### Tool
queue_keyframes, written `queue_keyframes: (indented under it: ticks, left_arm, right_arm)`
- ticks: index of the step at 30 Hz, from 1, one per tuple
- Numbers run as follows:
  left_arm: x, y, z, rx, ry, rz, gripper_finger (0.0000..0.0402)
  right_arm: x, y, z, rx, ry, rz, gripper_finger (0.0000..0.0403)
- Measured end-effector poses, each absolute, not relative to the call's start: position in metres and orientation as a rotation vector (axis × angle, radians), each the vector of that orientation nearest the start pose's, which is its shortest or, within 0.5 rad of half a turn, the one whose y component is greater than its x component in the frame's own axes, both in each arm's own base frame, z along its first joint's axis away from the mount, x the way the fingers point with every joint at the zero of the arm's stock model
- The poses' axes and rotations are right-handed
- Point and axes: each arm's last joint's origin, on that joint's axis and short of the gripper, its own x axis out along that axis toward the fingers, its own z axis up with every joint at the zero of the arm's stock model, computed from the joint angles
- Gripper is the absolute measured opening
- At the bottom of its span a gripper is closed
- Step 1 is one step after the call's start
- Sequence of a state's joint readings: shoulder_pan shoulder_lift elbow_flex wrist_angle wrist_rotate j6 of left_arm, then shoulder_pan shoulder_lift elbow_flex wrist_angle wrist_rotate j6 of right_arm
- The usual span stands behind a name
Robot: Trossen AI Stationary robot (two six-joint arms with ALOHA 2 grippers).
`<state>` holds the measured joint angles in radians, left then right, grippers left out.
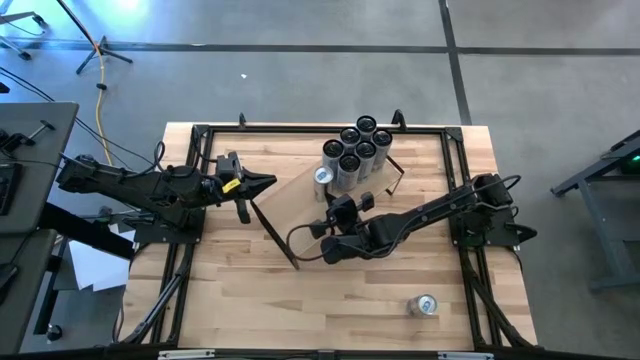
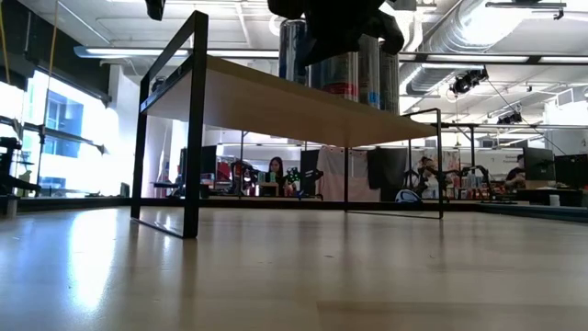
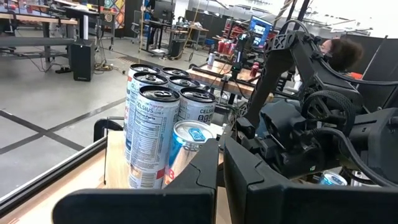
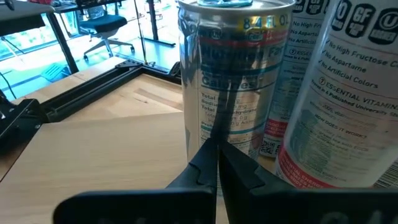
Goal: Place canned beverage on shelf
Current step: Adjust the blue soda can on the shelf
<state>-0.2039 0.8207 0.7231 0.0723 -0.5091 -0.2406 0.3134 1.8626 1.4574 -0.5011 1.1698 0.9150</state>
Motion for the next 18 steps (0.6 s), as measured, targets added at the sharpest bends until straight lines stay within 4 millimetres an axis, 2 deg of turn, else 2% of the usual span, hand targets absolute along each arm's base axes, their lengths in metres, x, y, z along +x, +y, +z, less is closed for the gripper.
queue_keyframes:
  ticks: [18]
  left_arm:
    - [0.182,-0.023,0.33,-0.23,-0.013,0.307,0.0]
  right_arm:
    - [0.387,0.085,0.253,0.235,0.268,-1.004,0.0]
